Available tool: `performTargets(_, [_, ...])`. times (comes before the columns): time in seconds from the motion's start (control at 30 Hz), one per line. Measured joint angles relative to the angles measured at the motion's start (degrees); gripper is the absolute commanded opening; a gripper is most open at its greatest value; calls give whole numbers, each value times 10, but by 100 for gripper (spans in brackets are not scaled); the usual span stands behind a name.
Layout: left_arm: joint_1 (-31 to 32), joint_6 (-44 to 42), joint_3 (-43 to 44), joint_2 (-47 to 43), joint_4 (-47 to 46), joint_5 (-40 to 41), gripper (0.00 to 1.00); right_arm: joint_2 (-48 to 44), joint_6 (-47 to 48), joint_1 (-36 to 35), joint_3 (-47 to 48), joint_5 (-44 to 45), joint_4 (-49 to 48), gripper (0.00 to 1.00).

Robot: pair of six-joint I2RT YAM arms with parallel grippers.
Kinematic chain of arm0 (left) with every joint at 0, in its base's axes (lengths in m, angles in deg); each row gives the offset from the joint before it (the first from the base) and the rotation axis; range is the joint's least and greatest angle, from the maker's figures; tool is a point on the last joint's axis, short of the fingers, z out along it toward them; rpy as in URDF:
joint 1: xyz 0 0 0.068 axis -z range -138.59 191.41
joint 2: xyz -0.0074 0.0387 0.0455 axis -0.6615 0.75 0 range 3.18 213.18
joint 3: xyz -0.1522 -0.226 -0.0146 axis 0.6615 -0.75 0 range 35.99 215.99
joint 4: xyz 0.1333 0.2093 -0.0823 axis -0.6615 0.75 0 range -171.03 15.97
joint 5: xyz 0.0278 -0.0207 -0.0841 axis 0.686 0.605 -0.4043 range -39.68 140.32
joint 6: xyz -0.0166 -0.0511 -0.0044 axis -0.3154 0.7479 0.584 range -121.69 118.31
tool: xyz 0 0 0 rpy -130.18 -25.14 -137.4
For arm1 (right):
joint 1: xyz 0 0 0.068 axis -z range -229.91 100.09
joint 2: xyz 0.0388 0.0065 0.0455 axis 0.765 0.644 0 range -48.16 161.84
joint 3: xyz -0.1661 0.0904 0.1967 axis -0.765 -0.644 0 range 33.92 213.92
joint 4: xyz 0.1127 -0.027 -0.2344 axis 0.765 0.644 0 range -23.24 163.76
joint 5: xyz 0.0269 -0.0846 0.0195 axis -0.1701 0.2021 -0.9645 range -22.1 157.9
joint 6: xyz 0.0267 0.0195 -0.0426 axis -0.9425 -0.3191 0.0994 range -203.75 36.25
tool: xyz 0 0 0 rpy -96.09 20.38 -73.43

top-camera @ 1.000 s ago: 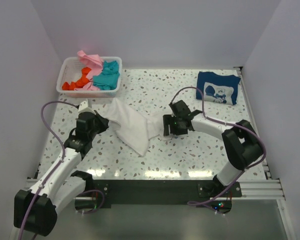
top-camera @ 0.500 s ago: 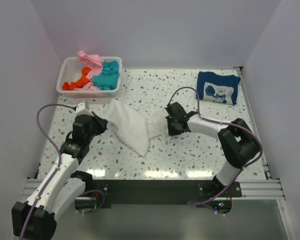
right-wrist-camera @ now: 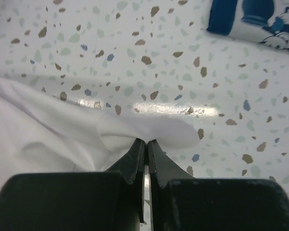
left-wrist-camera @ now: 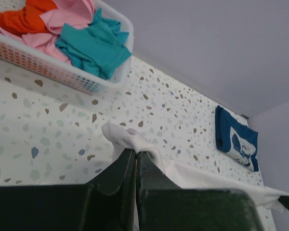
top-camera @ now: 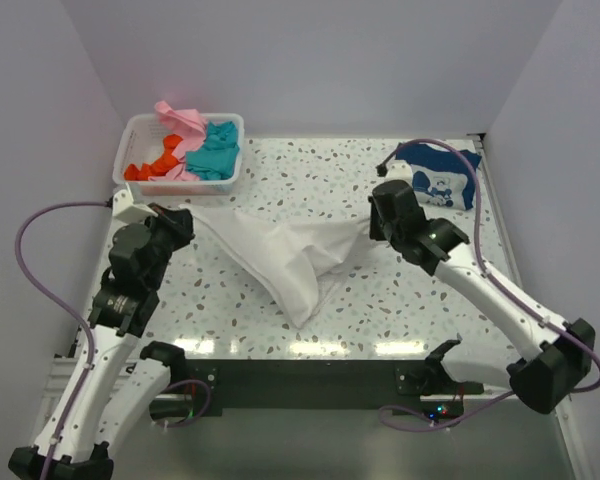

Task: Fold and stack the t-shirts
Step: Flatten the tshirt out

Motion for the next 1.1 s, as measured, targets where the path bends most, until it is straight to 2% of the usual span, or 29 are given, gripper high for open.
performTargets(0.23, [0, -1, 71, -37, 38, 48, 0, -132, 25, 0, 37, 84, 69, 4])
performTargets(0.47, [0, 2, 97, -60, 79, 100, 0, -256, 29, 0, 44, 95, 127, 5])
performTargets(0.73, [0, 10, 119, -63, 127, 127, 0, -308, 25, 0, 80, 74, 191, 5])
performTargets(1.1, [0, 10, 214, -71, 137, 134, 0, -375, 25, 0, 153, -11, 228, 7])
